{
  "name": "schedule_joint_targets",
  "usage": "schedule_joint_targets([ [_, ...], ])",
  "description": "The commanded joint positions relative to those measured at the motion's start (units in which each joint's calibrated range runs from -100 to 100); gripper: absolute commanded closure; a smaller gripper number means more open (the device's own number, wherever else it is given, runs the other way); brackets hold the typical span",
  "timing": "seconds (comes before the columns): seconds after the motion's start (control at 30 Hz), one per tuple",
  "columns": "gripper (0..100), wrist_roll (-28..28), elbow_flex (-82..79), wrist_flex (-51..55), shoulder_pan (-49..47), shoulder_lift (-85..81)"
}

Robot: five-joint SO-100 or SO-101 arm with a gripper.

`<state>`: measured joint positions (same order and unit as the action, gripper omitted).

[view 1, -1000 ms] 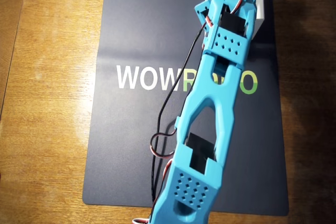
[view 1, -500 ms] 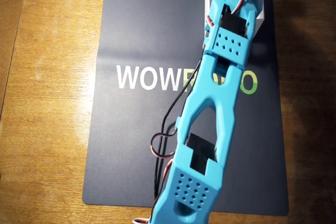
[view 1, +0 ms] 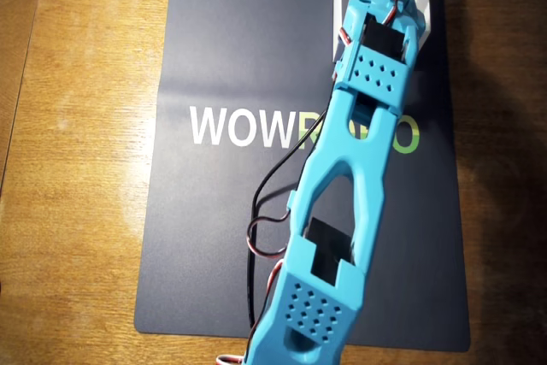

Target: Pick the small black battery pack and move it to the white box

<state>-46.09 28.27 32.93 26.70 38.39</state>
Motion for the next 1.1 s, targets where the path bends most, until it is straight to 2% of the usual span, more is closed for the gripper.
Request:
schedule_joint_targets([
  [0.0,94,-0.07,3.25,-0.5,0.57,-0.91],
  [0.6,93,-0.18,4.06,-0.41,0.1,-0.91],
  [0.8,82,-0.23,4.06,0.03,0.46,-0.91],
  [1.07,82,-0.02,4.06,-0.32,0.57,-0.91],
])
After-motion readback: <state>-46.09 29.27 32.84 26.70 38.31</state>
